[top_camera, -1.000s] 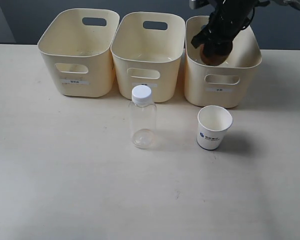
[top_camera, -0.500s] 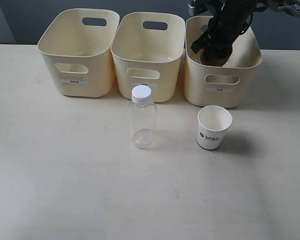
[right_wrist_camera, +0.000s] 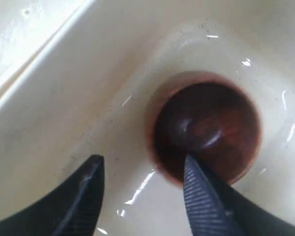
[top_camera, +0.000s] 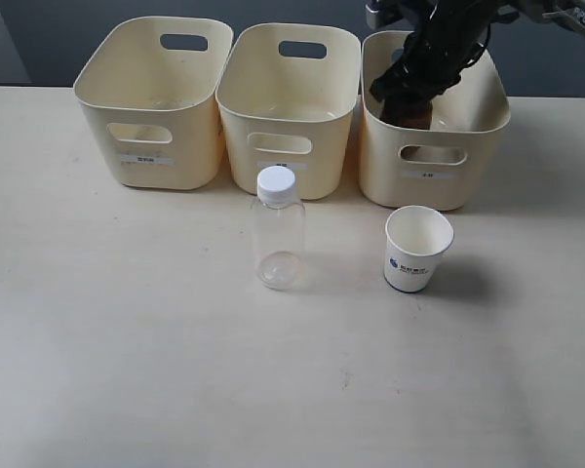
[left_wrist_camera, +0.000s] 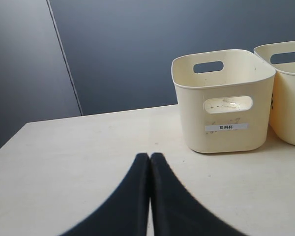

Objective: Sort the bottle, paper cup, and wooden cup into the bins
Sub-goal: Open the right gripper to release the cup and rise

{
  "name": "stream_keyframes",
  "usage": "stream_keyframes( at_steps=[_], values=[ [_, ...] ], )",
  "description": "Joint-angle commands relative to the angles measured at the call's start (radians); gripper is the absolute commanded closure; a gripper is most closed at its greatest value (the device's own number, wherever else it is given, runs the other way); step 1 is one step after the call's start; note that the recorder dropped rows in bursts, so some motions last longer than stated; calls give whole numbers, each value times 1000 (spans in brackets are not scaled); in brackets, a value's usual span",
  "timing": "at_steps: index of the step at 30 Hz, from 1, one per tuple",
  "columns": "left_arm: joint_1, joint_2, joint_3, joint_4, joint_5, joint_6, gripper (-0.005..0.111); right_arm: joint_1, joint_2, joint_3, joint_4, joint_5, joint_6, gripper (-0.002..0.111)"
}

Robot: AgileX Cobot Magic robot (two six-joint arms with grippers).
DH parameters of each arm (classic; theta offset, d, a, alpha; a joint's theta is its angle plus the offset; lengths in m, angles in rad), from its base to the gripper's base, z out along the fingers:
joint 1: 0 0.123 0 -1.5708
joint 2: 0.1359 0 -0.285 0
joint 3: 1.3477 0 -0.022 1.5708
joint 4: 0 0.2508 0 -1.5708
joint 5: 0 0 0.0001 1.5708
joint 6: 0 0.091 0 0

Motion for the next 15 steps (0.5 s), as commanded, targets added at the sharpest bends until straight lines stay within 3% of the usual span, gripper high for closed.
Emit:
stream_keyframes(
  at_steps=[1, 10, 15],
  values=[
    [0, -5, 2, 0, -7, -1, 107, -7, -42, -7, 3, 0, -25, 59],
    [0, -5, 2, 0, -7, -1, 107, -3, -223, 0, 16, 70, -53, 59],
    [0, -5, 2, 0, -7, -1, 107, 61, -397, 118, 45, 70, -77, 59]
  ],
)
